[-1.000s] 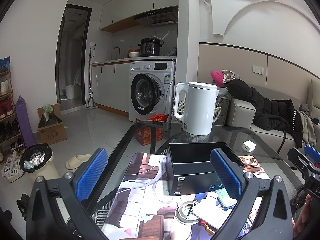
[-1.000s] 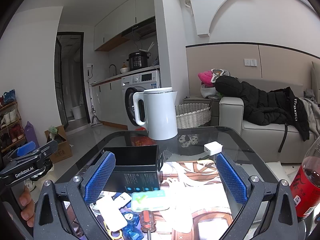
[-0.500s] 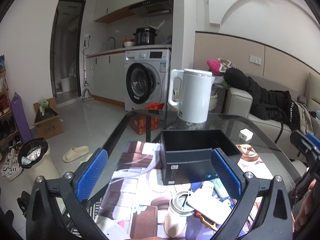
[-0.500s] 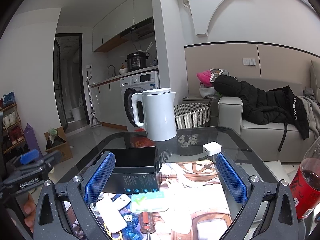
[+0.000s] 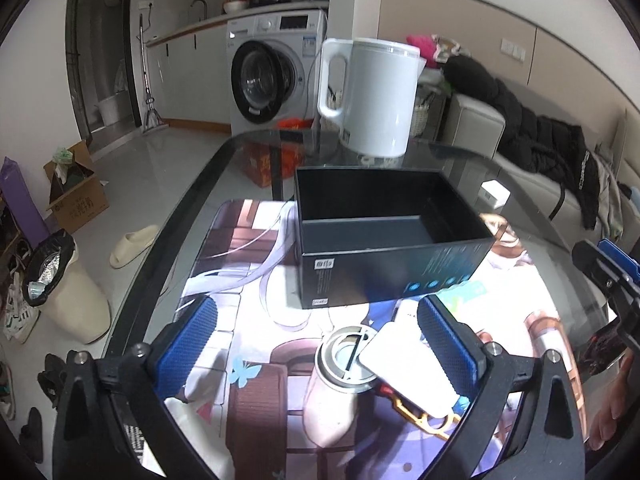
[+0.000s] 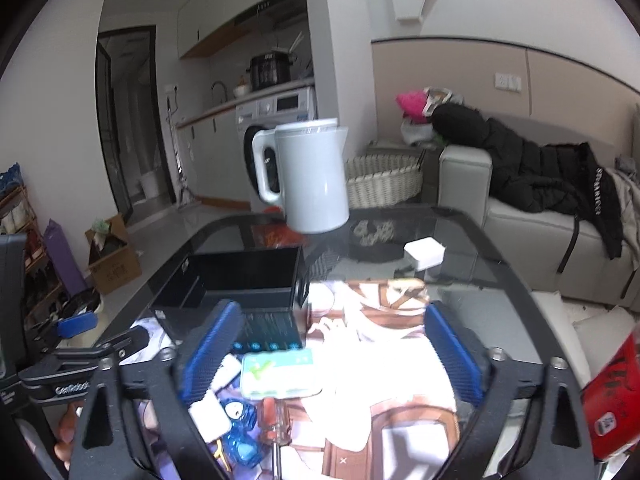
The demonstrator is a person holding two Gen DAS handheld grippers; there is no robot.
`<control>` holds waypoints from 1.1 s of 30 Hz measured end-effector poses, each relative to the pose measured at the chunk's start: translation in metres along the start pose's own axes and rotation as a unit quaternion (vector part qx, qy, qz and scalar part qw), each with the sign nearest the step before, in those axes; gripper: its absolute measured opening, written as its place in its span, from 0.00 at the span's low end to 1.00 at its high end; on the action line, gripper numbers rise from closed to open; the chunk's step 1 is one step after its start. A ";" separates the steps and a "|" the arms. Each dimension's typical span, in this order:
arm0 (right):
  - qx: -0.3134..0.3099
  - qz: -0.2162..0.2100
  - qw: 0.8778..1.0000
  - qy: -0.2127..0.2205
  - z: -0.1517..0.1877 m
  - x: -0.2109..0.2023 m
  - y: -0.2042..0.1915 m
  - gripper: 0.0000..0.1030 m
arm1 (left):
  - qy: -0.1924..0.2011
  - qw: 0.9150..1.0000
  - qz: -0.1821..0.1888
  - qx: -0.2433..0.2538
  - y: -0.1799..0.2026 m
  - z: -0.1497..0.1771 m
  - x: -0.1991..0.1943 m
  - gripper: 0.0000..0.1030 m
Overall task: Organize rigid objects
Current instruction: 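Grasp the white silver-lidded cup with the left tool while the right tool grasps the blue bottle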
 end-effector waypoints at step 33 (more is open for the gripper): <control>-0.031 -0.065 0.973 -0.221 0.090 0.076 -0.026 0.44 | -0.110 0.985 0.019 0.130 0.032 0.038 0.060 0.58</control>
Point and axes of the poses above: each gripper's, at about its wrist camera, not at the fingertips, and x roughly the way its jaws point, y to its right, z to its underside, the point moved 9 cm from there along x, roughly the way its jaws point, and after that the axes turned 6 degrees about -z, right-handed, at the moved point
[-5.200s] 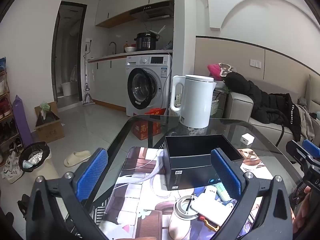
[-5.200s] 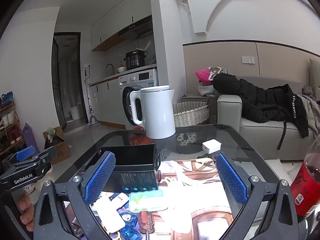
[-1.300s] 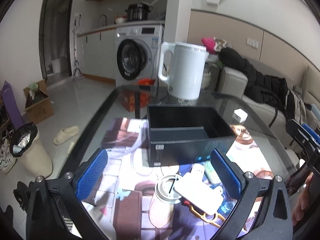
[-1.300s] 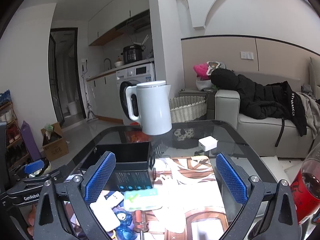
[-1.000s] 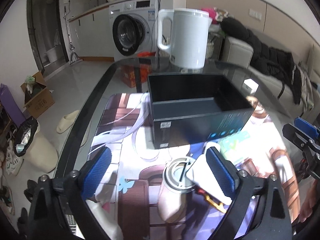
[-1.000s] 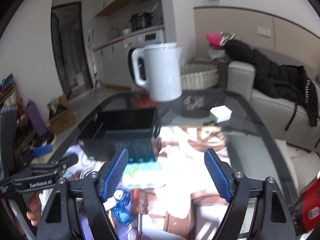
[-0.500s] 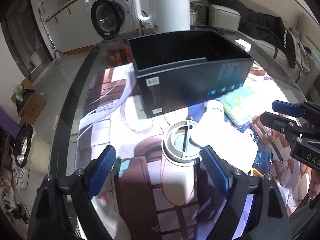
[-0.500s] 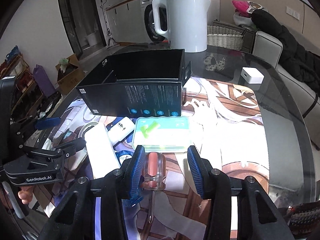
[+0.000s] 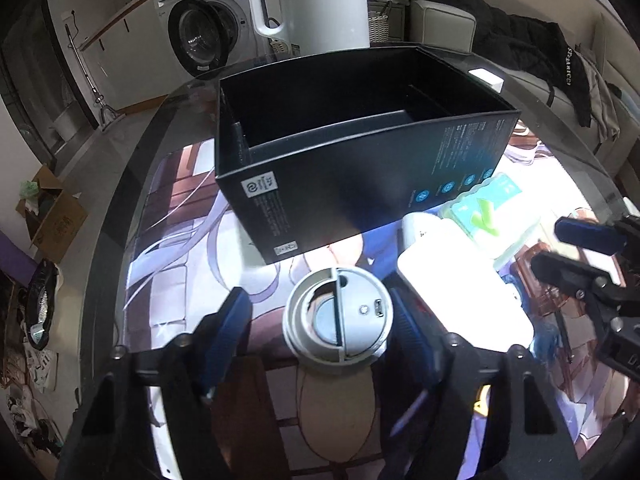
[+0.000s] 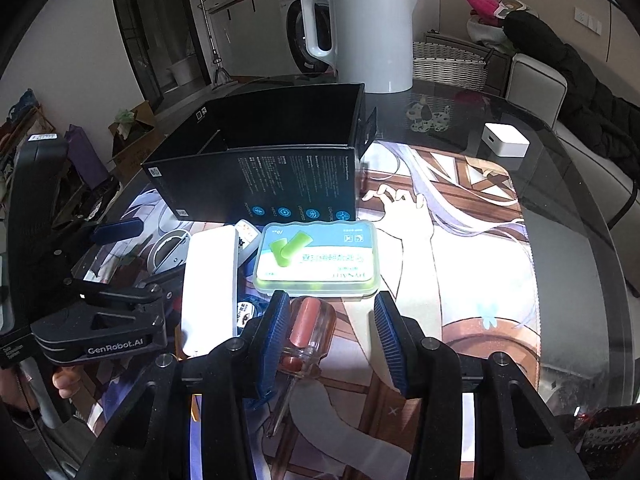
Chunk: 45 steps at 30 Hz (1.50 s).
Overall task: Organize rigid objects
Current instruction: 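Grasp the white silver-lidded cup with the left tool while the right tool grasps the blue bottle, then lift the cup with the left tool while the right tool carries the blue bottle toward the black box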
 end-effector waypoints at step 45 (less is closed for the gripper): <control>-0.107 -0.008 0.949 0.297 -0.057 -0.147 -0.074 0.00 | 0.299 0.949 -0.041 -0.095 -0.057 -0.047 -0.155 0.47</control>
Point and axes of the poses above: each gripper's, at about its wrist camera, not at the fingertips, and x roughly the way its jaws point, y to its right, z to its underside, the point moved 9 cm from there along x, roughly the way its jaws point, and after that the axes turned 6 degrees about -z, right-handed, at the moved point
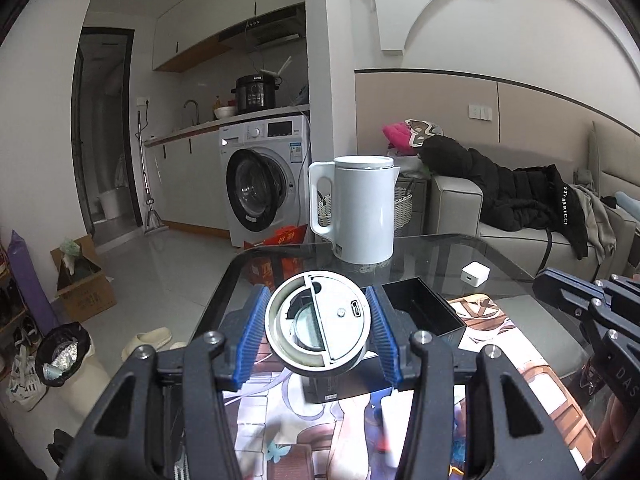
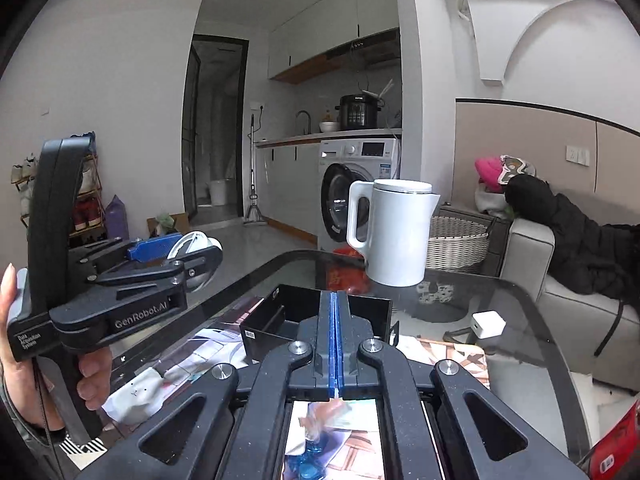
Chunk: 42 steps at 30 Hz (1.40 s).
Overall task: Organize rigid objects
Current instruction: 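Lift the cup with the left tool while the right tool carries the blue bottle toward the black box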
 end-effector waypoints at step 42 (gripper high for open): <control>0.027 -0.081 0.927 -0.365 0.167 0.073 -0.015 0.24 | -0.198 0.979 0.030 0.020 0.008 0.092 0.030 0.47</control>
Point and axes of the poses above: each gripper's, at about its wrist camera, not at the fingertips, and x roughly the way its jaws point, y to its right, z to its underside, the point moved 9 cm from there along x, roughly the way its jaws point, and after that the axes turned 6 degrees about -z, right-handed, at the moved point
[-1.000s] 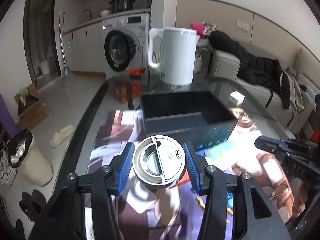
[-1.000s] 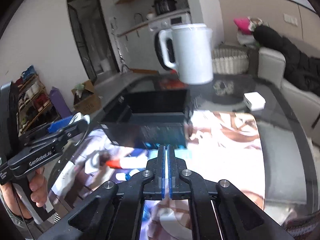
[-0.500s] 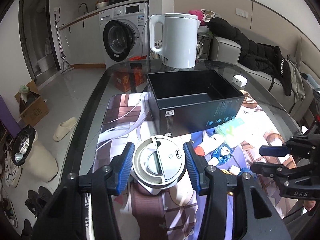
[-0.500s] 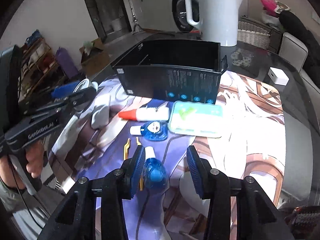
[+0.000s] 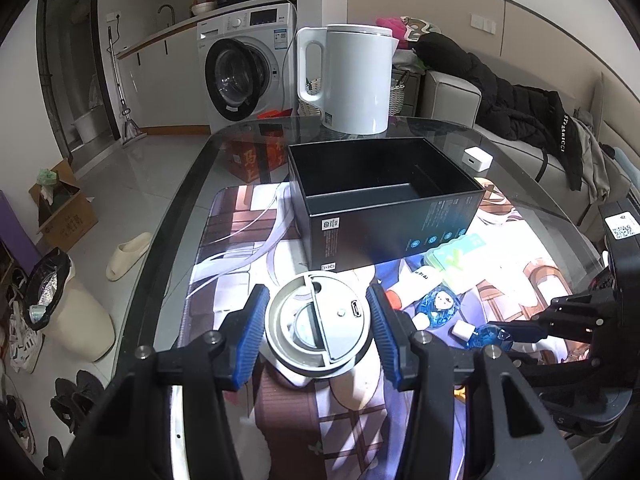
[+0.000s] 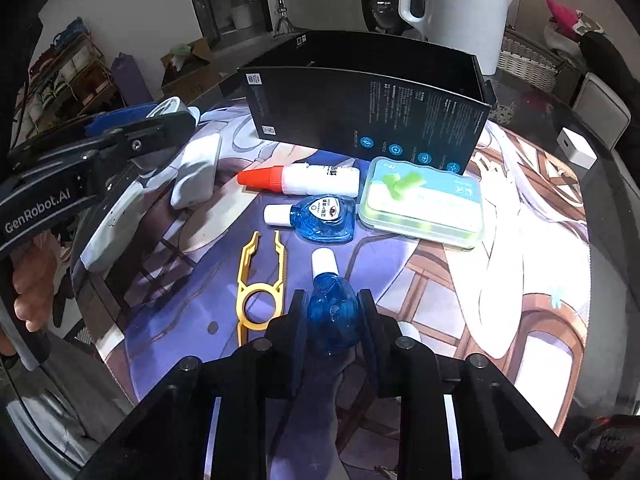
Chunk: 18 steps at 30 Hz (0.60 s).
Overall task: Organize rigid objects
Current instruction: 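Lift the cup with the left tool while the right tool carries the blue bottle toward the black box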
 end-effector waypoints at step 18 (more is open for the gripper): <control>-0.032 0.023 0.930 0.364 -0.063 -0.167 -0.024 0.23 | 0.230 0.973 -0.030 -0.016 0.004 -0.060 -0.091 0.47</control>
Point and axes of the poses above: each gripper's, at about its wrist camera, not at the fingertips, and x roughly the way its jaws point, y to its right, z to its underside, the point moved 9 cm from there along x, roughly the way its jaws point, and after that the axes turned 6 degrees about -z, right-handed, at the moved point
